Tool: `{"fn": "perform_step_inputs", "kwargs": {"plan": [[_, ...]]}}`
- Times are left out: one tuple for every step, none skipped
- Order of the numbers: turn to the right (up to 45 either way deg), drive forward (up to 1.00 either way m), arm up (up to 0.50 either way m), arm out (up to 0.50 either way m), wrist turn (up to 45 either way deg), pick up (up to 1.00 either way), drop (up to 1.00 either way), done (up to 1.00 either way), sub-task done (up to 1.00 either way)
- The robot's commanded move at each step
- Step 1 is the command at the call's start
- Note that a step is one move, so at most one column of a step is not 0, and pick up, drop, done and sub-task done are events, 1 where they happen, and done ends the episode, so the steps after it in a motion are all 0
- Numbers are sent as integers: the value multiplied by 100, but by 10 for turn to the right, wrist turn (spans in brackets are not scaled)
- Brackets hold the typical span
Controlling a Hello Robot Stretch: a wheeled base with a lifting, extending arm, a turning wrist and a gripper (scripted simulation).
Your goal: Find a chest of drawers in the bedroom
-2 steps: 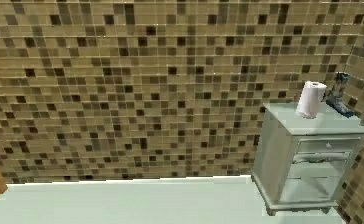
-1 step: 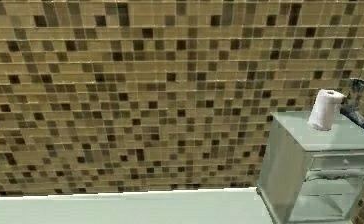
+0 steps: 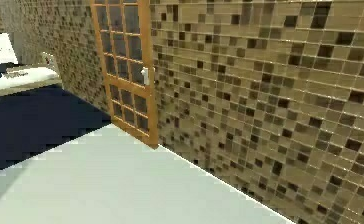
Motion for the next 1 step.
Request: {"fn": "perform_step_inputs", "kwargs": {"plan": [[-450, 0, 0, 0, 0, 0, 0, 0, 0]]}}
